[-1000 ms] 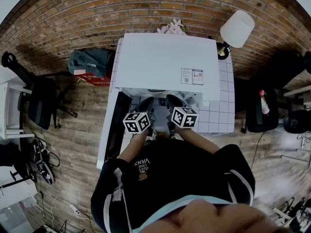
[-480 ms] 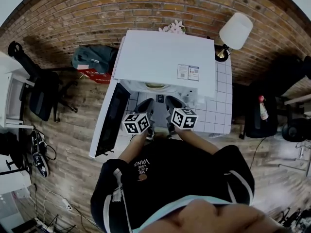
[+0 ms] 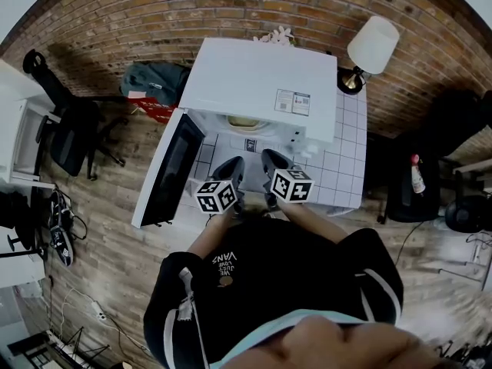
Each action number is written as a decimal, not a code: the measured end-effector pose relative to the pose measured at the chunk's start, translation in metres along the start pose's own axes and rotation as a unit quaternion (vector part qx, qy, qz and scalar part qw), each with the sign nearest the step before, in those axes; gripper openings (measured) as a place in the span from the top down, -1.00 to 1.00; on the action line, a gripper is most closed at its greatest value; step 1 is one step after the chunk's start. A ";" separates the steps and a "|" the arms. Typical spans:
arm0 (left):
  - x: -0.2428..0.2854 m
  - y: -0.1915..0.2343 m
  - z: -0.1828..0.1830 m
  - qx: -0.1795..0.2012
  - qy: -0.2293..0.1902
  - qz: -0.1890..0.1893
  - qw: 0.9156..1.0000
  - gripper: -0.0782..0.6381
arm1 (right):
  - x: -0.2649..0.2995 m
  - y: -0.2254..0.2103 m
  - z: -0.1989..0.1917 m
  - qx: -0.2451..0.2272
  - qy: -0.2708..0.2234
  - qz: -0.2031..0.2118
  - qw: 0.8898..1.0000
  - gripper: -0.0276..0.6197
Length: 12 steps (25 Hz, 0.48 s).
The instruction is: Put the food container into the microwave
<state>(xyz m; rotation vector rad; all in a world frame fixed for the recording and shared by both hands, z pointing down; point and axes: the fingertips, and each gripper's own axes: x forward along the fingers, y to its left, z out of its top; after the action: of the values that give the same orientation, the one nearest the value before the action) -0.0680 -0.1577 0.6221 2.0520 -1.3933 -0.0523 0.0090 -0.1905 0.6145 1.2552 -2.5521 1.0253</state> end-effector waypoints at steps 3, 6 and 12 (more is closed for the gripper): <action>-0.007 -0.005 -0.008 -0.003 -0.004 0.008 1.000 0.73 | -0.007 0.002 -0.003 -0.006 0.004 0.010 1.000 0.85; -0.012 -0.012 -0.016 -0.007 -0.009 0.015 1.000 0.73 | -0.015 0.003 -0.007 -0.011 0.008 0.021 1.000 0.85; -0.018 -0.028 -0.027 -0.010 -0.022 0.028 0.999 0.73 | -0.031 0.002 -0.013 -0.020 0.016 0.040 0.999 0.85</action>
<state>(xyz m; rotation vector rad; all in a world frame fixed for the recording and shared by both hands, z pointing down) -0.0432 -0.1228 0.6232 2.0063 -1.4708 -0.0872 0.0254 -0.1615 0.6114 1.1264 -2.6052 0.9947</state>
